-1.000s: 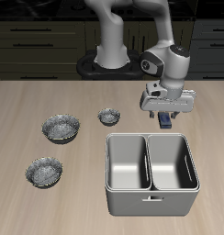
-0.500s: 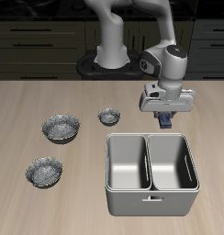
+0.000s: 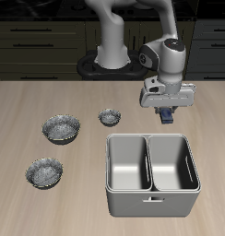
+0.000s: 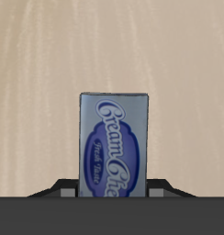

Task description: Place the cream cheese in the smallest bowl

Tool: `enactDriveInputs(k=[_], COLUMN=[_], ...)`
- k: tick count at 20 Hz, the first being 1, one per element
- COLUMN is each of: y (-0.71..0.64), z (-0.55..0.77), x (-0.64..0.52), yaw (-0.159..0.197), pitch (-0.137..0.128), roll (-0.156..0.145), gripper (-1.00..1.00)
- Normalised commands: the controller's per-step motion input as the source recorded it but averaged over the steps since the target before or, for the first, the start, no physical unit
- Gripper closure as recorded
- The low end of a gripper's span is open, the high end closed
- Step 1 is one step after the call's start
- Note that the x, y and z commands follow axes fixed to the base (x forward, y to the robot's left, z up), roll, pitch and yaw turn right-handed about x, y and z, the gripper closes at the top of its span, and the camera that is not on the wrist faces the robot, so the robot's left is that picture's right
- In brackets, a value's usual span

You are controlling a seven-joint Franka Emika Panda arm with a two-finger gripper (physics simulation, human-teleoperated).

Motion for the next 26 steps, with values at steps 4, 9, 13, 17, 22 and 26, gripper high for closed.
enactDriveInputs(k=[4, 9, 13, 17, 22, 26], y=[-0.17, -0.27, -0.38, -0.41, -0.48, -0.39], z=[0.40, 0.44, 0.30, 0.22, 0.24, 0.30], x=[-0.08, -0.07, -0.03, 0.02, -0.06, -0.13], yaw=[0.013, 0.012, -0.011, 0.025, -0.008, -0.018], pitch=[-0.043, -0.040, -0.031, -0.005, -0.008, -0.033], roll=[0.047, 0.086, -0.018, 0.016, -0.026, -0.031], gripper=[1.00, 1.00, 1.00, 1.00, 1.00, 1.00])
